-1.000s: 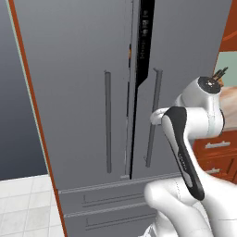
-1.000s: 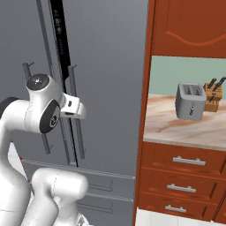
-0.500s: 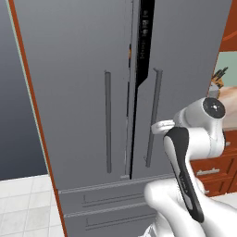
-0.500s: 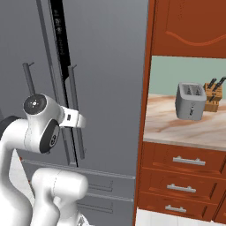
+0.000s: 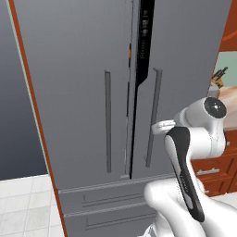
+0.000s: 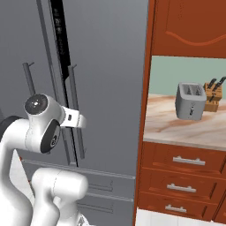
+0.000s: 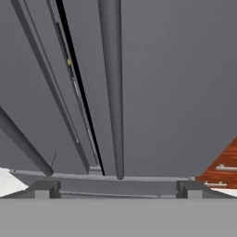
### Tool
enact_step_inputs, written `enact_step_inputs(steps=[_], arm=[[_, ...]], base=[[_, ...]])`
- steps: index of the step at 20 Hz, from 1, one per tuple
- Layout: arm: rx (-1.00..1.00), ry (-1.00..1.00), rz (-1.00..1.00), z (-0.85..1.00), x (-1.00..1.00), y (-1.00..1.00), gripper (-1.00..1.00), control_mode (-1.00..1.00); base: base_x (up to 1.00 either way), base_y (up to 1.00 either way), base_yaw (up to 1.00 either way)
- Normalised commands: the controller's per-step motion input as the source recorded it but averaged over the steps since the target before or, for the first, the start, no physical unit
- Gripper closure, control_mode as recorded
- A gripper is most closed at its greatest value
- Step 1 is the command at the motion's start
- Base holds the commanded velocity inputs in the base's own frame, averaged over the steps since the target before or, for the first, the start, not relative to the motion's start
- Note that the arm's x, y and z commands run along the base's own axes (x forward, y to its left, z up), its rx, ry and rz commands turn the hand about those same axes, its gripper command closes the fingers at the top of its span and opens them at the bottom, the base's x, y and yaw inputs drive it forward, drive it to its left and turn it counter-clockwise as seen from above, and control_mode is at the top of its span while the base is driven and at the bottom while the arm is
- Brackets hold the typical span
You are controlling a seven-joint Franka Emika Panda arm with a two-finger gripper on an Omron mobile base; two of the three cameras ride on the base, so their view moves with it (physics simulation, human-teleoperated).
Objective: Retrieve the peach and banana from the fridge and place them into the bowl on the dining table.
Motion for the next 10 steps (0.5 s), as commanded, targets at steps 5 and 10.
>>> enact_step_inputs(steps=[5,10], arm=[[0.00,0.00,0.00,0.00,0.00,0.00,-1.00,1.00],[0.00,0.00,0.00,0.00,0.00,0.00,-1.00,1.00]], base=[[-0.42,0.15,0.00],[-0.55,0.29,0.00]])
